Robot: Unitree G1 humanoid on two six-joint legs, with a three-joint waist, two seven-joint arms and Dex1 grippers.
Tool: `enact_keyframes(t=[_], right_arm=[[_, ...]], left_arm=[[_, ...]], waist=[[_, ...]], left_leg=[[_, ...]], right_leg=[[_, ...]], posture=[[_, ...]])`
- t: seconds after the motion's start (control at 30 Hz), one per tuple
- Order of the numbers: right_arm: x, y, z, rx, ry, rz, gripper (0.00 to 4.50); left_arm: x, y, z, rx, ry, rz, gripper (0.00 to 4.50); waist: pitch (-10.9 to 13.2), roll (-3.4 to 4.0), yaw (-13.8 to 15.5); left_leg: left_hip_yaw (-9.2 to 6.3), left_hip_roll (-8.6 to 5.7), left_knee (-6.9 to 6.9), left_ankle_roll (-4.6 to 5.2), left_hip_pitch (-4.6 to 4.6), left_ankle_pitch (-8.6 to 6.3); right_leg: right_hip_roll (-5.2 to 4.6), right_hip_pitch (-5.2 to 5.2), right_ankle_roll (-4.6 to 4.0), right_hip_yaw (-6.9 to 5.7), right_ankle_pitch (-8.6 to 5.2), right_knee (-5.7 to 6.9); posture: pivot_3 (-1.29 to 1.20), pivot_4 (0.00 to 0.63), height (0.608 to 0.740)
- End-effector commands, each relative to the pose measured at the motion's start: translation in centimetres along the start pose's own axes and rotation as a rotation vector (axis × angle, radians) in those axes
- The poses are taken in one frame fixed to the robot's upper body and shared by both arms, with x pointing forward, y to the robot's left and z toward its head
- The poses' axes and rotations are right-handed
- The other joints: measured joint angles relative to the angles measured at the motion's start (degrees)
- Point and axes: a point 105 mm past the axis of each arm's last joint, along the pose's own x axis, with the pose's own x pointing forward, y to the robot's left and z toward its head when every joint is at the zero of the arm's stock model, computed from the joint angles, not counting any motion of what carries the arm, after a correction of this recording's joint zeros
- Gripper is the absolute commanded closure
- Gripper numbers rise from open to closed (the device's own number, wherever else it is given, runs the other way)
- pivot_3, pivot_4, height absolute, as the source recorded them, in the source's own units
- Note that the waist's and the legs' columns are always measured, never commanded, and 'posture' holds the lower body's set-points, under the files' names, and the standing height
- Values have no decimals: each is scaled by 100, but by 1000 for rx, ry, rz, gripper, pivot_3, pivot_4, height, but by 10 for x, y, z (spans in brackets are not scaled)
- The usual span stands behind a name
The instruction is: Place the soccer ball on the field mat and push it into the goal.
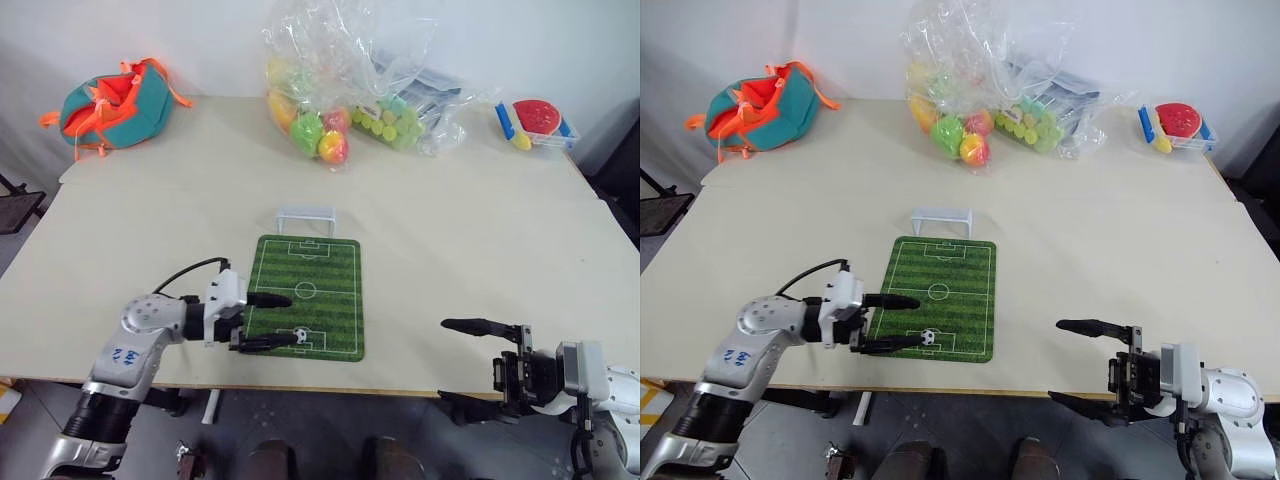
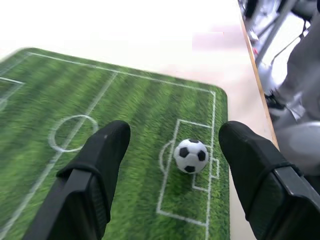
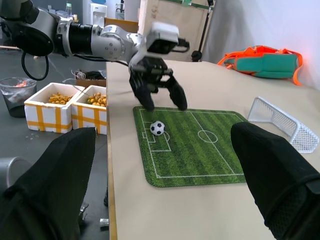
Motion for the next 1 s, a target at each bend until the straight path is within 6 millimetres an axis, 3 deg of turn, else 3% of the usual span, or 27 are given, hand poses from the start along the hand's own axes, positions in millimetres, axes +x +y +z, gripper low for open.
enact_keyframes(t=[0.03, 0.13, 0.23, 0.33, 0.53, 0.8, 1.0], right_arm=[[-5, 2, 0, 7, -6, -5, 0], [-7, 0, 0, -9, 1, -16, 0], [-9, -2, 2, -31, 3, -26, 0], [-8, -4, 5, -43, 1, -25, 0], [-5, -7, 11, -69, -23, -21, 0], [-2, -8, 8, -52, -17, -20, 0], [4, -9, 11, -53, -19, -26, 0]], left_arm=[[-32, -12, 10, 29, -15, -27, 1115], [-62, -24, 1, -14, 19, -18, 1115], [-72, -35, -12, -50, 48, -17, 1671], [-74, -45, -26, -81, 54, -15, 2548], [-49, -61, -32, -90, -1, -43, 4406], [4, -50, -26, -60, -64, -64, 4478], [26, -30, -31, -59, -25, -31, 4478]], waist=[[2, 3, -9], [6, 9, -47], [17, 29, 3], [19, 34, 18], [19, 35, 8], [18, 36, 11], [18, 37, 3]], left_leg=[[1, 1, 0, 0, 0, -1], [3, 6, -3, -2, 2, -5], [3, 5, 3, 4, 3, -9], [3, 3, 6, 10, 3, -16], [5, 4, 6, 11, 3, -20], [5, 1, 11, 11, 5, -20], [9, 2, 10, 11, 7, -21]], right_leg=[[0, 0, 0, 0, 0, 0], [4, -2, -1, 2, 0, -2], [2, 3, -1, 3, 0, -5], [-1, 5, 0, 3, 0, -6], [0, 5, 0, 3, 0, -9], [0, 11, 1, 2, 1, -8], [3, 12, 2, 2, 1, -9]], posture=[[0, 150, 740], [0, 150, 740], [0, 150, 740], [0, 150, 740], [0, 150, 740], [0, 150, 740], [0, 150, 740]])
